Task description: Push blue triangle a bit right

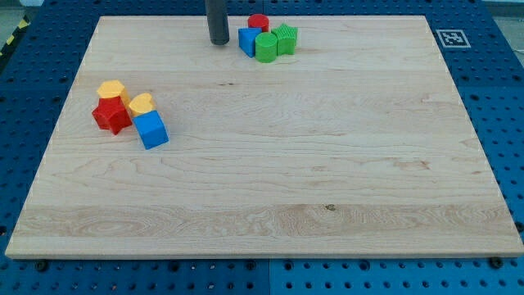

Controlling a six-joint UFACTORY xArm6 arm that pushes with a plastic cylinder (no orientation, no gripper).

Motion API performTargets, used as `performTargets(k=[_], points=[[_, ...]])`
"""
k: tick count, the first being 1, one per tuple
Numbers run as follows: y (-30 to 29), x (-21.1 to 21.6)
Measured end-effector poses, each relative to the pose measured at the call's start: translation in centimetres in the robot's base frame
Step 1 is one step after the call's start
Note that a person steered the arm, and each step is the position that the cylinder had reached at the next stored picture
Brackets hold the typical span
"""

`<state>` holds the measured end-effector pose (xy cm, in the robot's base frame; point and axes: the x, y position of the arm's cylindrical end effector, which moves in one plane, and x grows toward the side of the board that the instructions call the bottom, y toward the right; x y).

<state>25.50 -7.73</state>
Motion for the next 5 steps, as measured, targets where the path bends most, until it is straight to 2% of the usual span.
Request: performTargets(k=[1,3,5], points=[[0.1,-1.9],[2.2,-2.2],[2.8,0.7]])
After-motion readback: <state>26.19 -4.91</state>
